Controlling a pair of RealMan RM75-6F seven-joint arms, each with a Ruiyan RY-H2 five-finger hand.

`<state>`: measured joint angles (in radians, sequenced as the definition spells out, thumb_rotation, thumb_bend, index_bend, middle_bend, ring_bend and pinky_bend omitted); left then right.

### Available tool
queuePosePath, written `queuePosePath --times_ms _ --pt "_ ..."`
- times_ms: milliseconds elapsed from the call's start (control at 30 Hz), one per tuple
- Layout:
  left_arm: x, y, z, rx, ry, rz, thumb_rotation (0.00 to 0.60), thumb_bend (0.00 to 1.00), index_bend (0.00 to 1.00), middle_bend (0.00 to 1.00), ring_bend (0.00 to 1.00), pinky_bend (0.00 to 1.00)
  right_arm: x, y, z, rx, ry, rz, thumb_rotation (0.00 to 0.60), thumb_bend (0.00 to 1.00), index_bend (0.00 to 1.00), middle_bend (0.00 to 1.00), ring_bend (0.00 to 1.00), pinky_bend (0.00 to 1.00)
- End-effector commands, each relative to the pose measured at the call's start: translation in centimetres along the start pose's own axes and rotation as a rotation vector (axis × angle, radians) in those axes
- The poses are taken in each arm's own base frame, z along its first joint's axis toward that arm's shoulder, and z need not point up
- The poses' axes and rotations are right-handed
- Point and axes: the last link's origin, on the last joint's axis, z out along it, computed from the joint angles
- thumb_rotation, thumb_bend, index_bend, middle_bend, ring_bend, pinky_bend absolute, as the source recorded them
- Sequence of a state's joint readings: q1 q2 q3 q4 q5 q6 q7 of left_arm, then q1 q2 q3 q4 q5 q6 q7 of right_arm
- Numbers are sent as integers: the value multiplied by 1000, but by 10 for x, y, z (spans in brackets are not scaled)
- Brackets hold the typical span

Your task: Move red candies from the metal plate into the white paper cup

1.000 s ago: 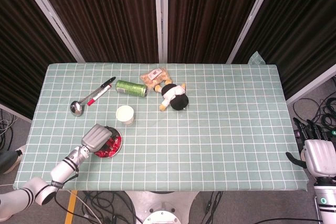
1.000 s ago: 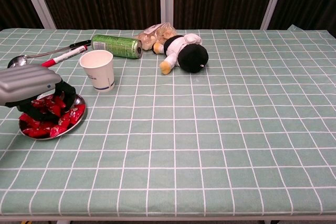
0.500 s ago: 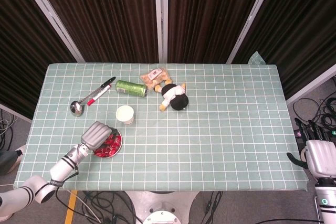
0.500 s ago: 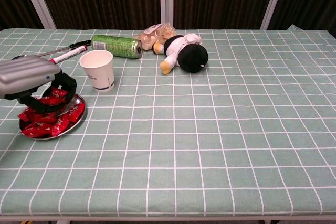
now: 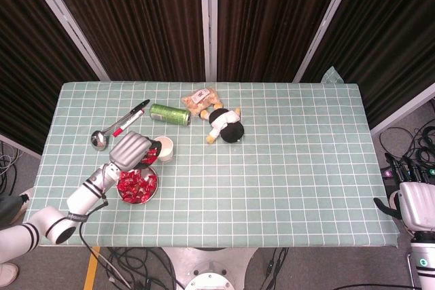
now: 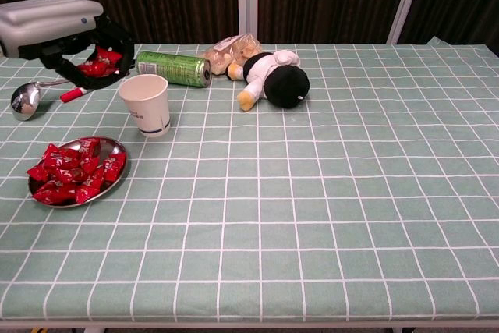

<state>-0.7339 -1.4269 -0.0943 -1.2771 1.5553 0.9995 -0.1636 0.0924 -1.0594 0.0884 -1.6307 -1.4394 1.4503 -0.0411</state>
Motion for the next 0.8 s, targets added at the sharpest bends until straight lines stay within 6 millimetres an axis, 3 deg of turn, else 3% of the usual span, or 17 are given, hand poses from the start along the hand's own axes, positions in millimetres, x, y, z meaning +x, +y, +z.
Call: queuePosePath --times_ms 33,333,800 --pt "6 6 23 6 0 -20 600 526 673 722 692 940 0 1 0 -3 1 1 600 84 33 186 59 158" --pt "-14 5 50 61 -64 9 600 520 621 671 626 871 1 6 0 -19 -1 2 600 85 33 190 59 173" --pt "-16 5 51 82 -64 36 600 506 518 553 473 736 -1 8 3 -23 -11 9 600 87 33 199 59 185"
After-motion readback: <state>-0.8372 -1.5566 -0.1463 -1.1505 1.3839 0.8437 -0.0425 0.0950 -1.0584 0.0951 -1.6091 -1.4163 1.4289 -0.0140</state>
